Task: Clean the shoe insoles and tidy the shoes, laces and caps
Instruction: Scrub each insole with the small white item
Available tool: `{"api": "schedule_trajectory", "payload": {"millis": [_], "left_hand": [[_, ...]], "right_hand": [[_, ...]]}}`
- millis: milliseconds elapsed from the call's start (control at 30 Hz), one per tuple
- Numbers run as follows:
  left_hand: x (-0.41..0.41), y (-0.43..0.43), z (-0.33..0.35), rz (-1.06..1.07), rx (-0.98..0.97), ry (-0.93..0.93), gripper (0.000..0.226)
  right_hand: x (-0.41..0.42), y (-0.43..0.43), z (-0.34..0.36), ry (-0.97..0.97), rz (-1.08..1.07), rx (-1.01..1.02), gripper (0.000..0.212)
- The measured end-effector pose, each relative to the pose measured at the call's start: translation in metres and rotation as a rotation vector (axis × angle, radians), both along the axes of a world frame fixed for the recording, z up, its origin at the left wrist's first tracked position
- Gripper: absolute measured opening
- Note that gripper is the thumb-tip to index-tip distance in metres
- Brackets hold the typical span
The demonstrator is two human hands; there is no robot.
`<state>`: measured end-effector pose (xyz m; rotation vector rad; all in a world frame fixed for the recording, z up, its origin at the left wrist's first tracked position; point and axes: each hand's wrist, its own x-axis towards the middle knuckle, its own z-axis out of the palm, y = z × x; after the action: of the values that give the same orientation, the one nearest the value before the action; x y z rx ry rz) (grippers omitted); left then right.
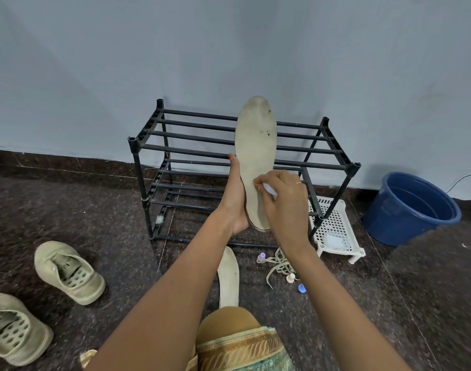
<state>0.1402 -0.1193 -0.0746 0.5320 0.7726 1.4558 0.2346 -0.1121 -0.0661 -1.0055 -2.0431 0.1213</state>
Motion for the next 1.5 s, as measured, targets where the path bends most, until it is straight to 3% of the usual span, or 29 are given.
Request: {"api": "schedule_trajectory", "payload": {"millis": [267, 633, 933, 1100, 1500], "left_hand": [[-0.003, 0.005, -0.003, -0.004, 0.051, -0.189, 0.083], [-0.001, 0.001, -0.004, -0.033, -0.024, -0.067, 0.076], [-0.003, 0.002, -0.007, -0.021, -0.053, -0.025, 0.076], [-0.003, 0.002, -0.005, -0.084, -0.002, -0.142, 0.084], [0.001, -0.001, -0.001, -0.058, 0.007, -0.082, 0.076]], "right_hand": [[0.005, -0.021, -0.015, 0.038, 0.177, -0.156, 0.014], [-0.011, 0.002, 0.008, 0.006, -0.021, 0.025, 0.011], [-0.009, -0.012, -0.004, 0.039, 0.076, -0.127, 0.017], [0.001, -0.023, -0.014, 0.053, 0.138, -0.197, 0.019], [0.007, 0.008, -0.003, -0.089, -0.096, 0.122, 0.006]]}}
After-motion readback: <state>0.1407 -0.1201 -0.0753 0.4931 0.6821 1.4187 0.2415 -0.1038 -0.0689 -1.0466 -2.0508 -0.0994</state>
